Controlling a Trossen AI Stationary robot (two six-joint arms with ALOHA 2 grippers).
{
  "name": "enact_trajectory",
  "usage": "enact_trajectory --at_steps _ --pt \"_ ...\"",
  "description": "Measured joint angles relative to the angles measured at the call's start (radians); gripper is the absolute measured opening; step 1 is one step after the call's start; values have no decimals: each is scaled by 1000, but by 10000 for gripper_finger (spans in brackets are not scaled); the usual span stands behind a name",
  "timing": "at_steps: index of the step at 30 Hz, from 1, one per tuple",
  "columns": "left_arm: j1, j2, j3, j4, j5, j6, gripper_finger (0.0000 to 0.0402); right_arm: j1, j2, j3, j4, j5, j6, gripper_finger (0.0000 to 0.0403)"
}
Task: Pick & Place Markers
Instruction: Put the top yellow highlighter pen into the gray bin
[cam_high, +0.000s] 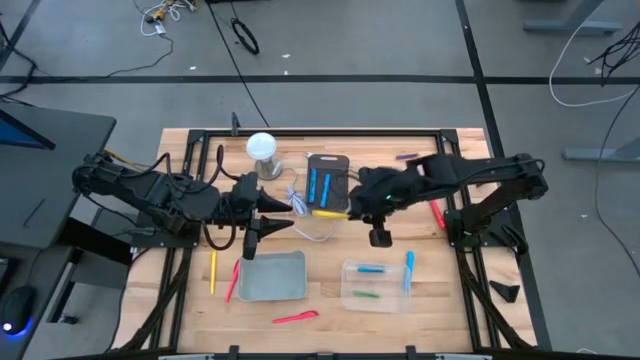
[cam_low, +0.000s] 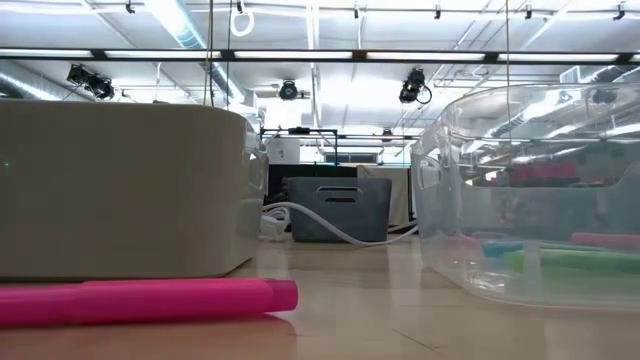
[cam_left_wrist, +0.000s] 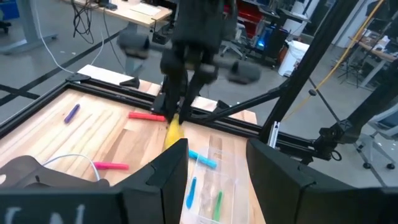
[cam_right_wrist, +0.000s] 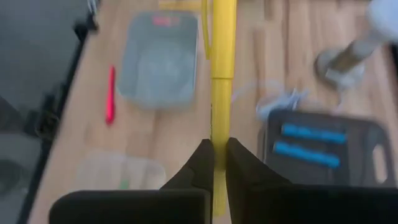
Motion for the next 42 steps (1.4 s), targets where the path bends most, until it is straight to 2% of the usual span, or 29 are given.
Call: enact_trajectory --at_steps 9,16,21,29,42 --pt "0 -1 0 66 -1 74 170 0 0 178 99 -1 1 13" --pt "21 4 0 217 -35 222 170 0 0 193 328 -23 2 13" --pt "70 14 1 305 -3 240 170 0 4 187 430 -27 0 13" --pt "114 51 0 383 125 246 170 0 12 180 461 -27 0 13" --pt "141 93 -1 478 185 258 170 0 33 178 457 -27 -2 13"
